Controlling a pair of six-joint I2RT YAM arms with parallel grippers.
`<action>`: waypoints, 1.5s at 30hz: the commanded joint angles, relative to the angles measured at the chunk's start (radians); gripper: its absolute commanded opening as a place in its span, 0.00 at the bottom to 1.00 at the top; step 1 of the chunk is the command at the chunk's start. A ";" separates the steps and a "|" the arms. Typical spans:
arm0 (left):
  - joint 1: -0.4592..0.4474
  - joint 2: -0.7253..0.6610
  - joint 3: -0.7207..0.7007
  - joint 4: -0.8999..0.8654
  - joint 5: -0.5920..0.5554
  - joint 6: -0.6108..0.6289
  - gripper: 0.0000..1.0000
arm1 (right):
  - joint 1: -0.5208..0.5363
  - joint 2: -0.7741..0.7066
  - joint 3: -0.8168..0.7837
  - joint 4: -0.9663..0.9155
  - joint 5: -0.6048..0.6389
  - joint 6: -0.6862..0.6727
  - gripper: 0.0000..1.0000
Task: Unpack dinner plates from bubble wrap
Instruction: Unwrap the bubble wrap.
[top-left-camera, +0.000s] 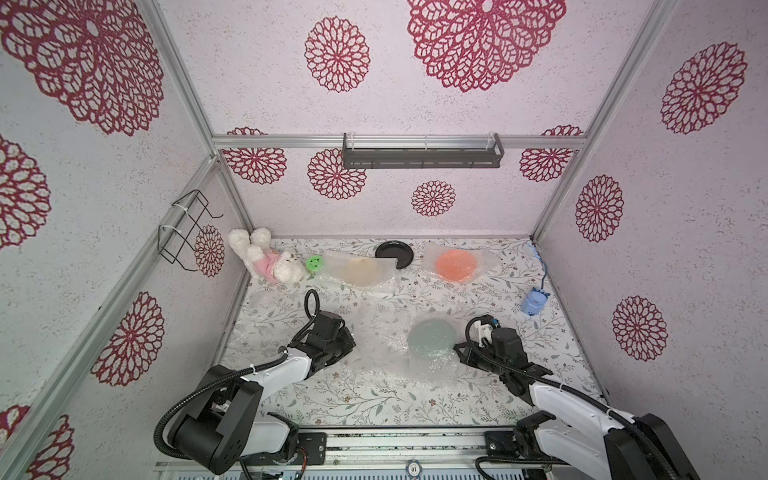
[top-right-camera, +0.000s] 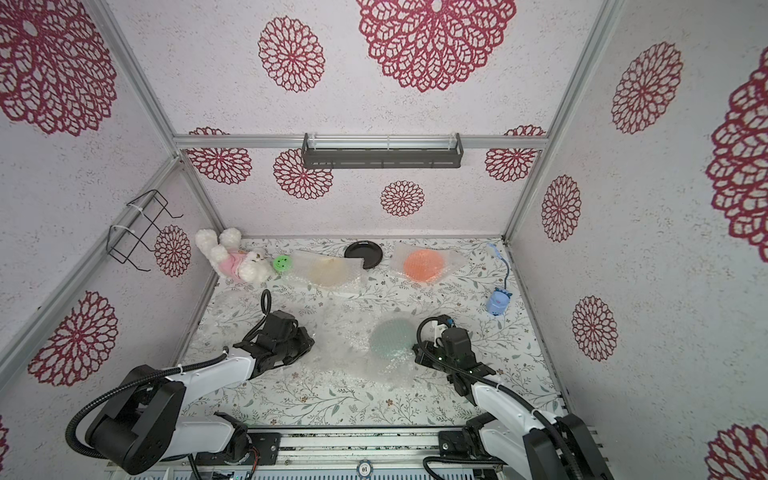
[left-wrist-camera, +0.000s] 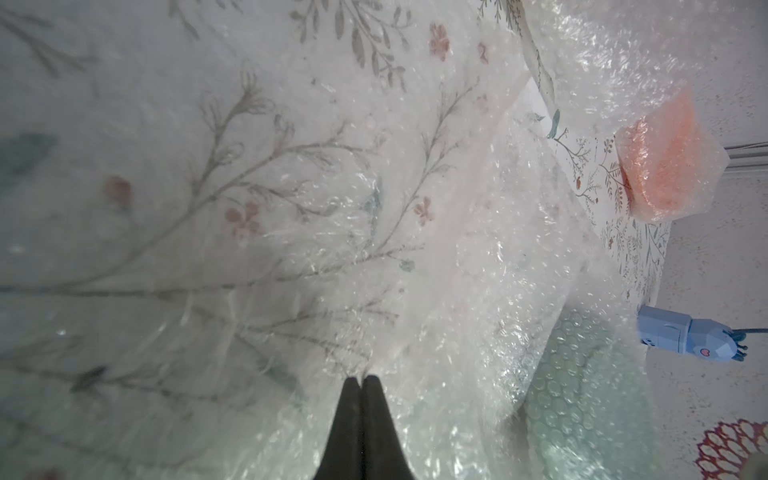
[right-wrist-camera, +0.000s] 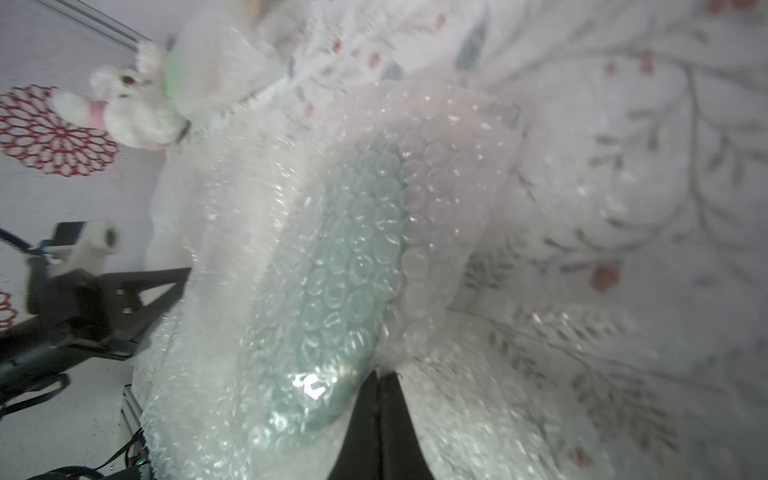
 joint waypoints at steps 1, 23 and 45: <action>0.020 0.020 0.007 0.027 -0.009 0.013 0.00 | -0.007 0.017 0.002 0.052 0.012 0.029 0.00; 0.043 -0.367 0.120 -0.404 -0.041 0.129 0.63 | -0.026 0.003 0.254 -0.411 0.391 -0.053 0.79; -0.250 0.416 0.411 0.229 0.431 0.009 0.97 | 0.012 0.322 0.283 -0.002 -0.116 0.000 0.90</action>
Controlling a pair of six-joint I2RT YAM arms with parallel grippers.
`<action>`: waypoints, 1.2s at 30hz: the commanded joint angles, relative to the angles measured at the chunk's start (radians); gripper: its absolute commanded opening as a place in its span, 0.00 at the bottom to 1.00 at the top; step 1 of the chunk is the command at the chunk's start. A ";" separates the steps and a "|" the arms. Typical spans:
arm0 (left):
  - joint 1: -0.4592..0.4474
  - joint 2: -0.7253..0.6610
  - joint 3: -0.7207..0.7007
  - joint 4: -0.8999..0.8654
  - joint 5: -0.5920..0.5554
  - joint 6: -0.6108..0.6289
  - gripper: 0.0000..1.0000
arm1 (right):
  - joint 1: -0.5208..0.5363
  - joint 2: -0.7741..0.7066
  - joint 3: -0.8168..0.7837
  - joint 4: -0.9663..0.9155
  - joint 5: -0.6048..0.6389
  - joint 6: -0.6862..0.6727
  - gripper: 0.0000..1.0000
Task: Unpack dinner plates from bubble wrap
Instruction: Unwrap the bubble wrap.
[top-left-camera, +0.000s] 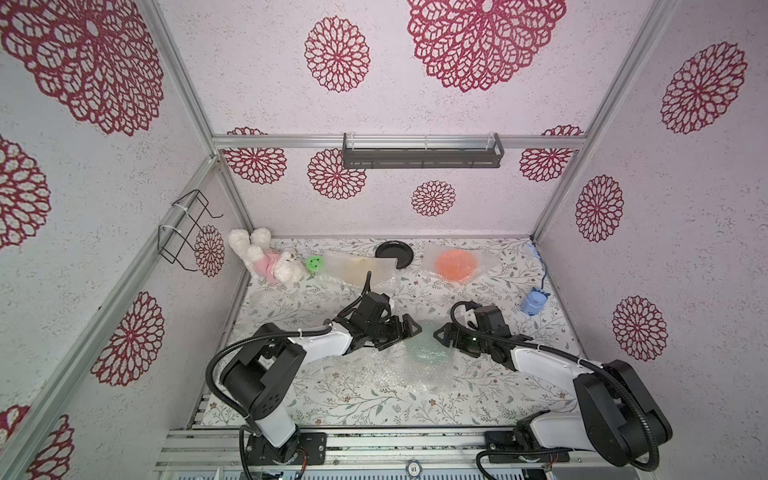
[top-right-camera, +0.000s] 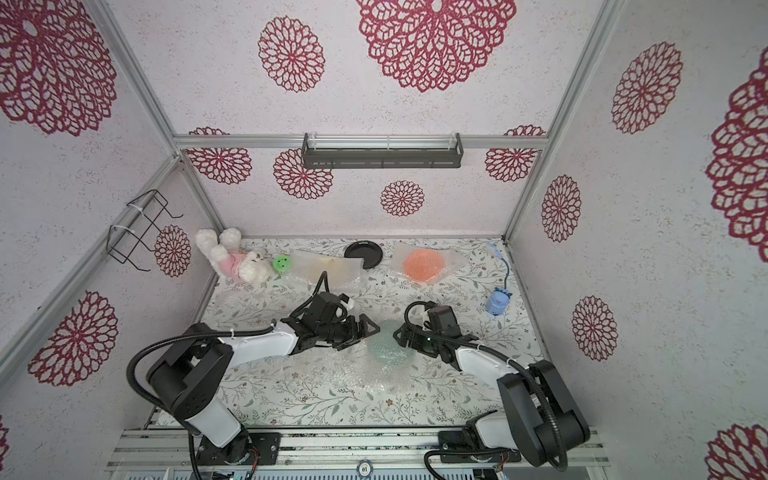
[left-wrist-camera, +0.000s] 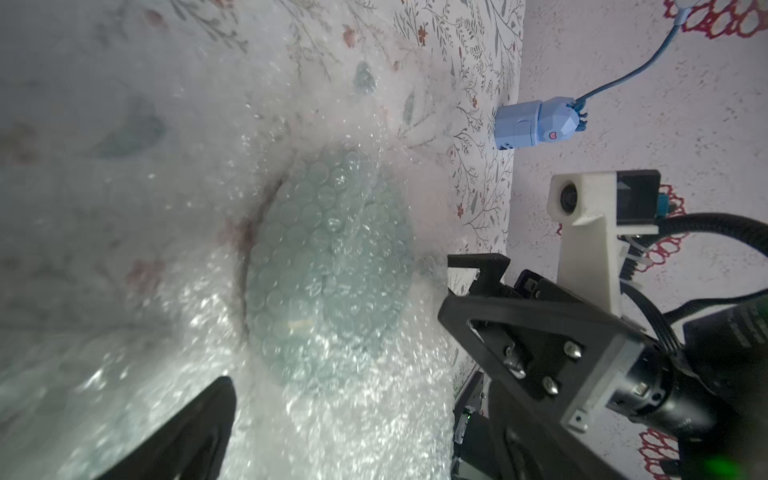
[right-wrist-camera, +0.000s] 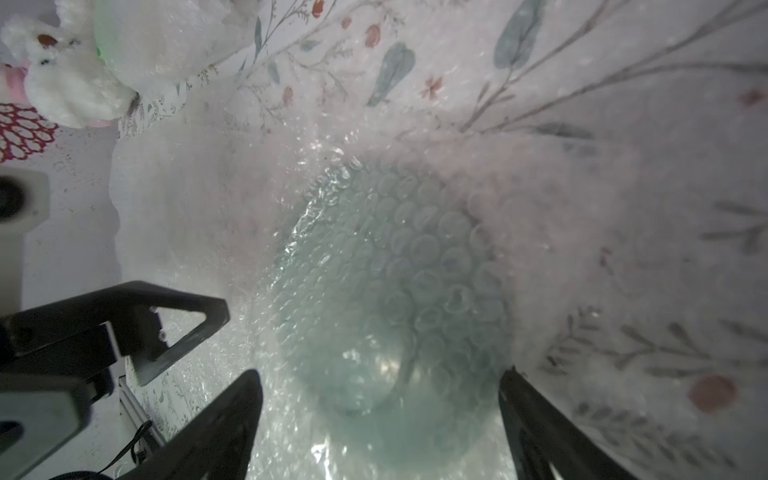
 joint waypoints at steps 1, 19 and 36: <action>0.001 0.057 0.042 0.083 0.055 -0.028 0.97 | -0.002 0.018 -0.004 0.106 -0.061 0.034 0.90; 0.015 0.107 0.099 -0.152 -0.061 0.057 0.99 | -0.012 0.102 -0.011 0.101 -0.057 0.027 0.89; 0.028 0.099 0.061 0.233 0.169 -0.155 0.96 | -0.012 0.141 -0.022 0.134 -0.064 0.035 0.88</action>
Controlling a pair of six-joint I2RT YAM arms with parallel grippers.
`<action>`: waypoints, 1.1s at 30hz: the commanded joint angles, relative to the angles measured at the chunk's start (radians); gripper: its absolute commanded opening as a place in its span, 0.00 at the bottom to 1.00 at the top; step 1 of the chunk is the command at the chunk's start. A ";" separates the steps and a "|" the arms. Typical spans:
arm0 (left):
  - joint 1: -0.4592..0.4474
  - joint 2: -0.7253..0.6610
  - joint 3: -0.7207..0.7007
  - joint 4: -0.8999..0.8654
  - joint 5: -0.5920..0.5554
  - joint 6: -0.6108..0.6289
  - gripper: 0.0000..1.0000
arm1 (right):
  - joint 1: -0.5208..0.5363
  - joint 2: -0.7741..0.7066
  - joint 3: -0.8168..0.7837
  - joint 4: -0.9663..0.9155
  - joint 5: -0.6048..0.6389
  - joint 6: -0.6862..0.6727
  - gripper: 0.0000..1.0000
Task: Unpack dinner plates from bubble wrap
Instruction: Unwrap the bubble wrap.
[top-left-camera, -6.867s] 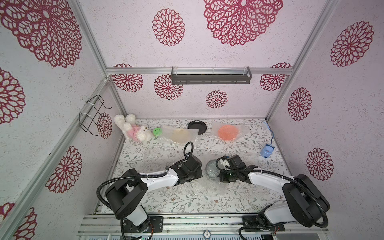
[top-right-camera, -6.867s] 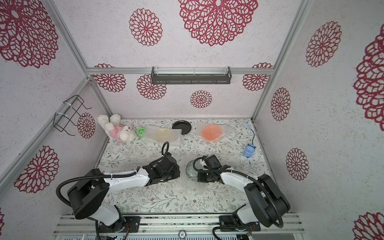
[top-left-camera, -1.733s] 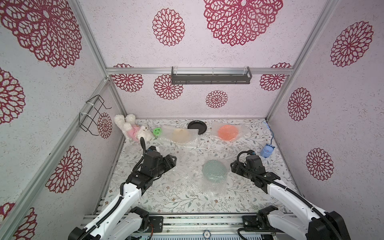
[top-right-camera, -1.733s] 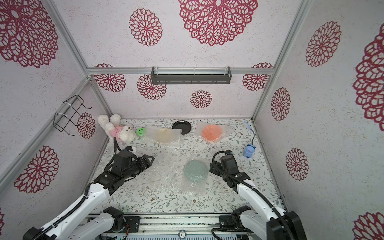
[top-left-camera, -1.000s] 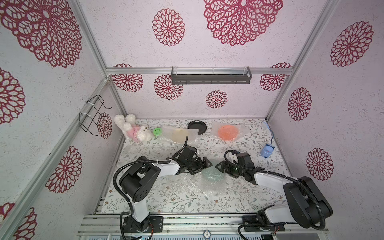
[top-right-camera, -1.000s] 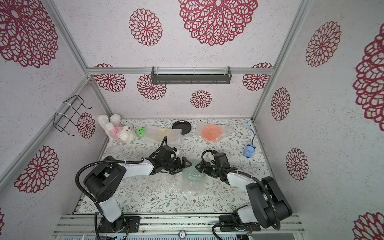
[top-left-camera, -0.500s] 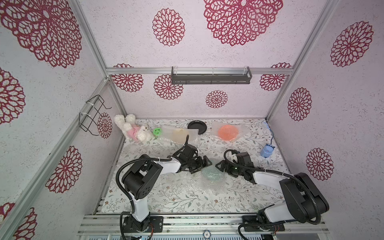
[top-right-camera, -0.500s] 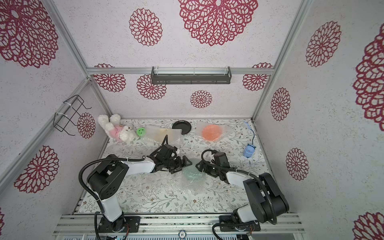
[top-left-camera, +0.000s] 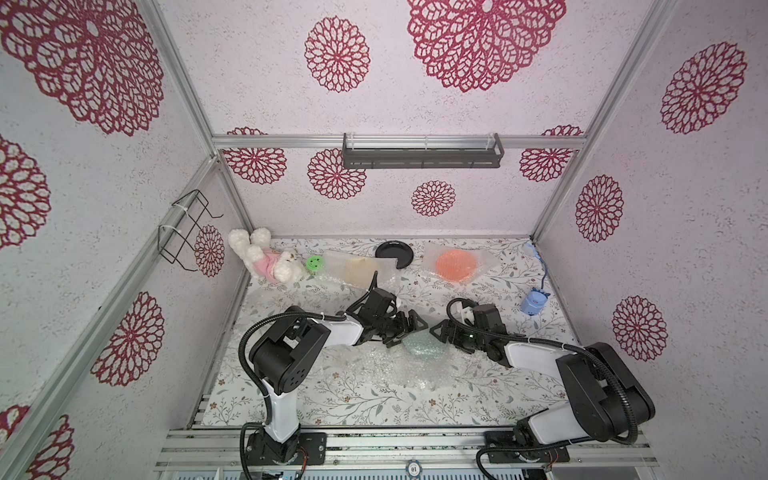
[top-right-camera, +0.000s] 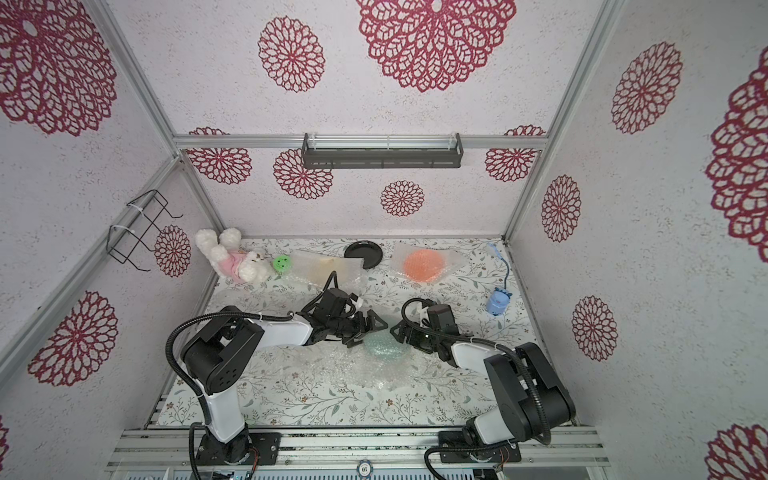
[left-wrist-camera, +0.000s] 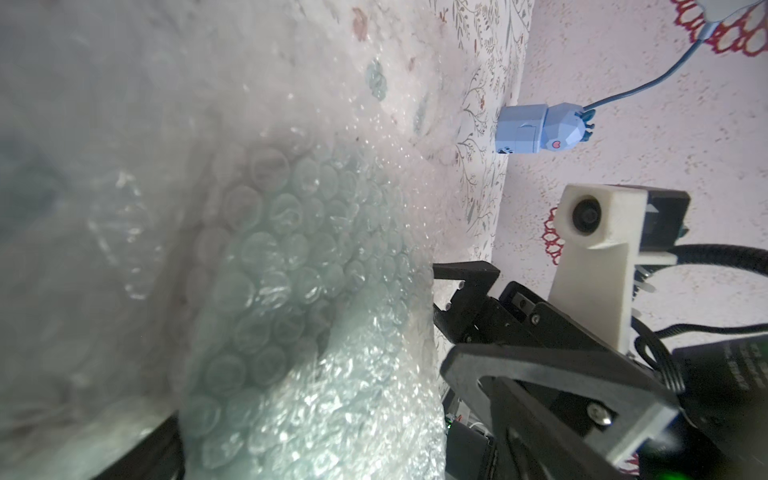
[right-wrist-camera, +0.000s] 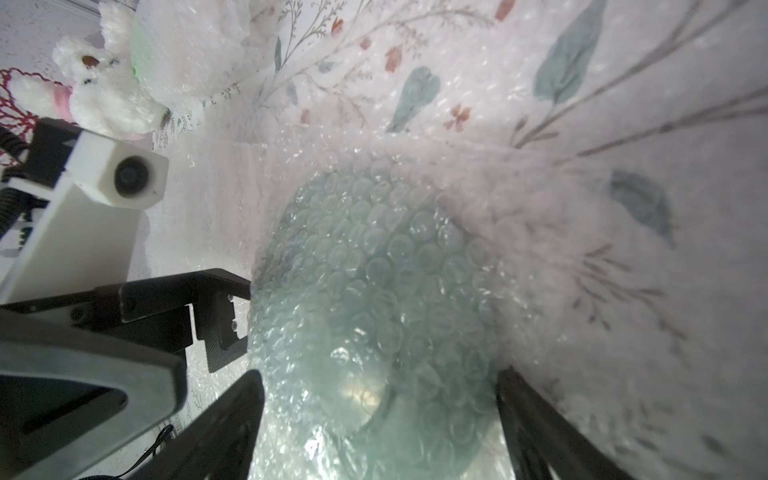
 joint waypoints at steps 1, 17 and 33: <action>0.011 -0.087 -0.025 0.140 0.050 -0.093 0.95 | 0.003 0.025 -0.019 -0.035 -0.009 0.014 0.88; -0.005 -0.081 -0.058 0.293 0.033 -0.222 0.36 | -0.017 -0.036 0.014 -0.100 0.000 -0.004 0.89; 0.025 -0.206 -0.085 0.170 -0.036 -0.196 0.00 | -0.090 -0.094 0.014 -0.116 -0.081 -0.033 0.99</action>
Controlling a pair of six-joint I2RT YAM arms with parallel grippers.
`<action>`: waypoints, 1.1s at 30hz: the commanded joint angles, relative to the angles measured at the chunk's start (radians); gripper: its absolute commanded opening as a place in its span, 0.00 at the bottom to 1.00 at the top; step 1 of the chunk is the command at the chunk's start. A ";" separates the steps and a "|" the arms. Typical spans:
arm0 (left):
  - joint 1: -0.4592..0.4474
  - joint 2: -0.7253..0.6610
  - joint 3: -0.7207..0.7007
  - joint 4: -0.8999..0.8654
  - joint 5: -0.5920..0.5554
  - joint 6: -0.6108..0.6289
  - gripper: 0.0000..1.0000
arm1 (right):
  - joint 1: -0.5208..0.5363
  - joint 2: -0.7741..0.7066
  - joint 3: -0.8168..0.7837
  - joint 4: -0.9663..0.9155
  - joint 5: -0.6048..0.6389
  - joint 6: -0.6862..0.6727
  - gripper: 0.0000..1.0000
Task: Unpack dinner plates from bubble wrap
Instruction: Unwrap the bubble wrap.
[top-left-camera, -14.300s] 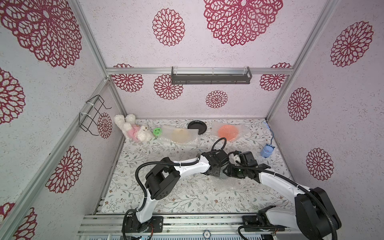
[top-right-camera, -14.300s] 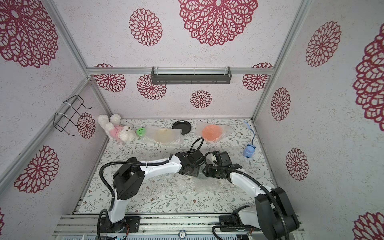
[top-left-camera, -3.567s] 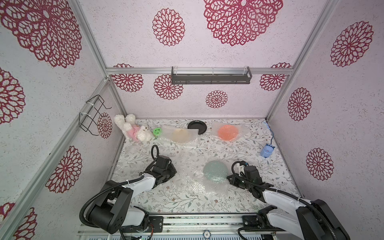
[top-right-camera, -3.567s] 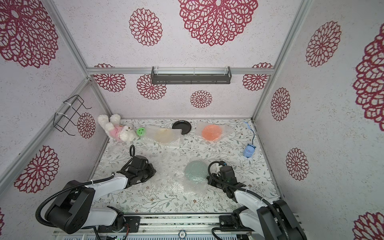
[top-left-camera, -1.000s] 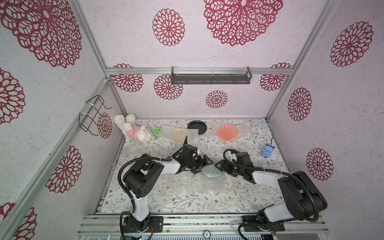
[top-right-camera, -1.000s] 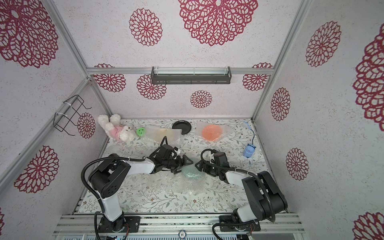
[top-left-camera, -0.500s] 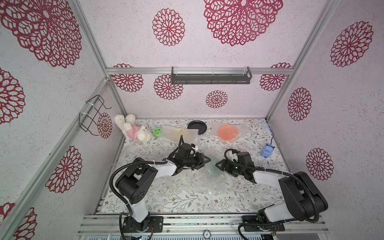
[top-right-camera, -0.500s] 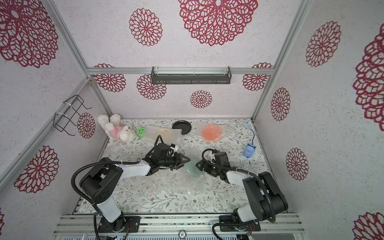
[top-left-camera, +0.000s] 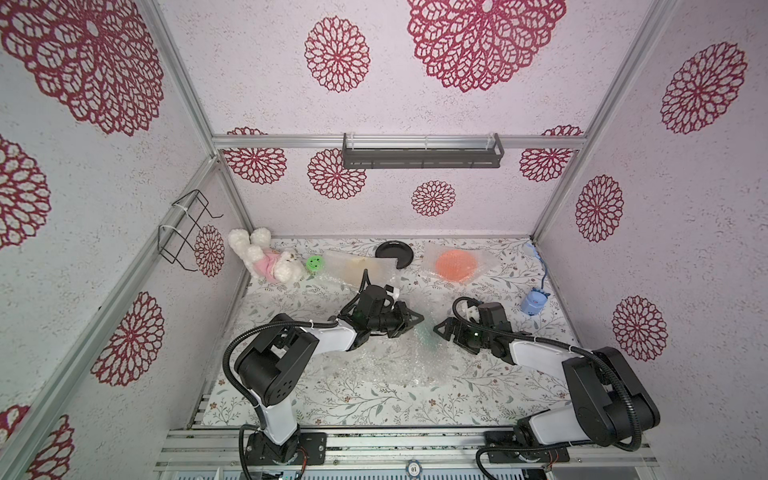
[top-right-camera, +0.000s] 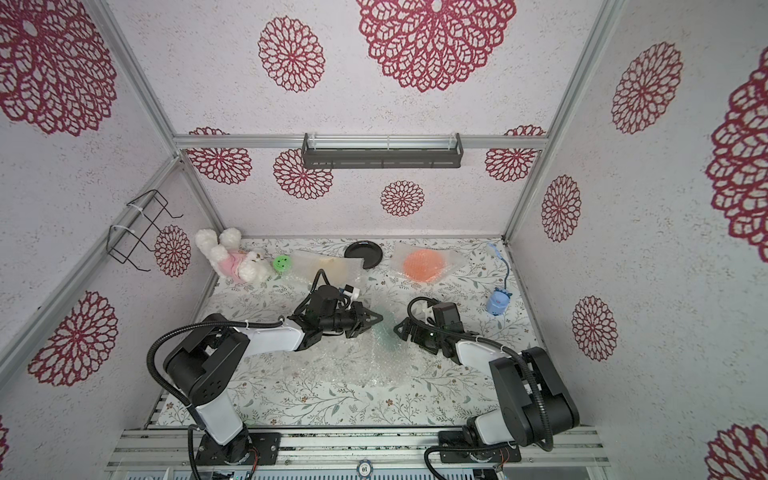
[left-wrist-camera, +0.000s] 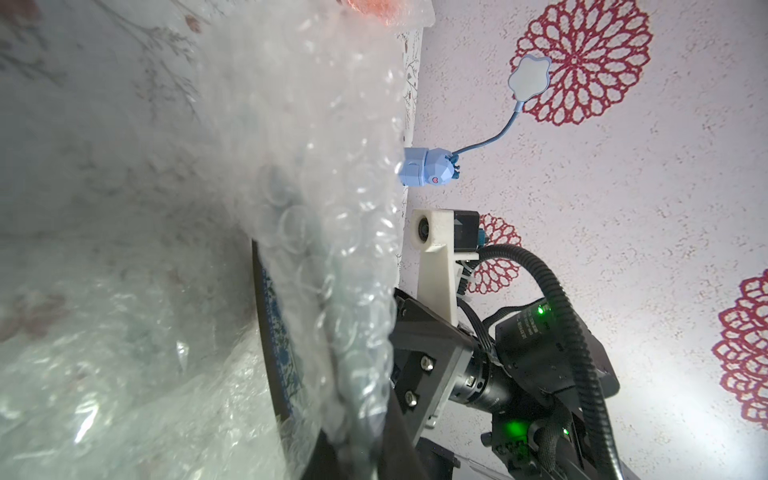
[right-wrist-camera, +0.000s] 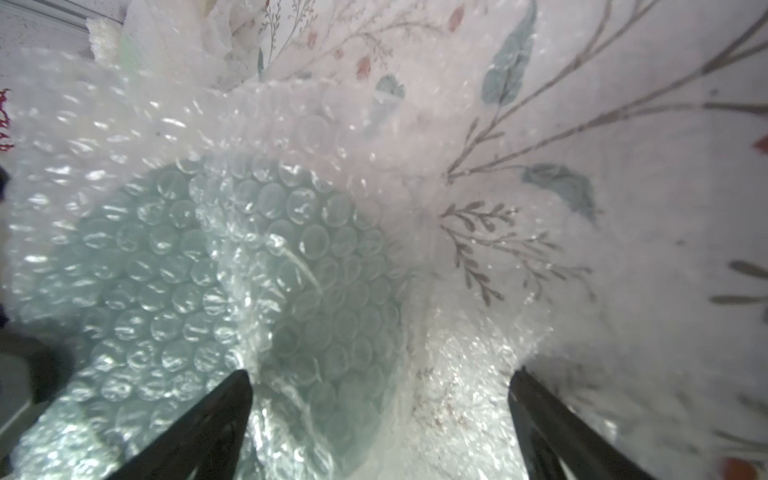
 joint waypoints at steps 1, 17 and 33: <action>0.032 -0.107 -0.026 -0.068 -0.032 0.035 0.00 | -0.027 -0.061 -0.007 -0.013 -0.048 -0.022 0.99; 0.354 -0.706 -0.031 -0.865 -0.165 0.353 0.00 | -0.059 0.055 -0.025 -0.024 0.019 0.002 0.99; 0.398 -0.615 0.591 -1.555 -0.591 0.705 0.00 | -0.118 -0.002 -0.042 -0.108 0.170 0.024 0.99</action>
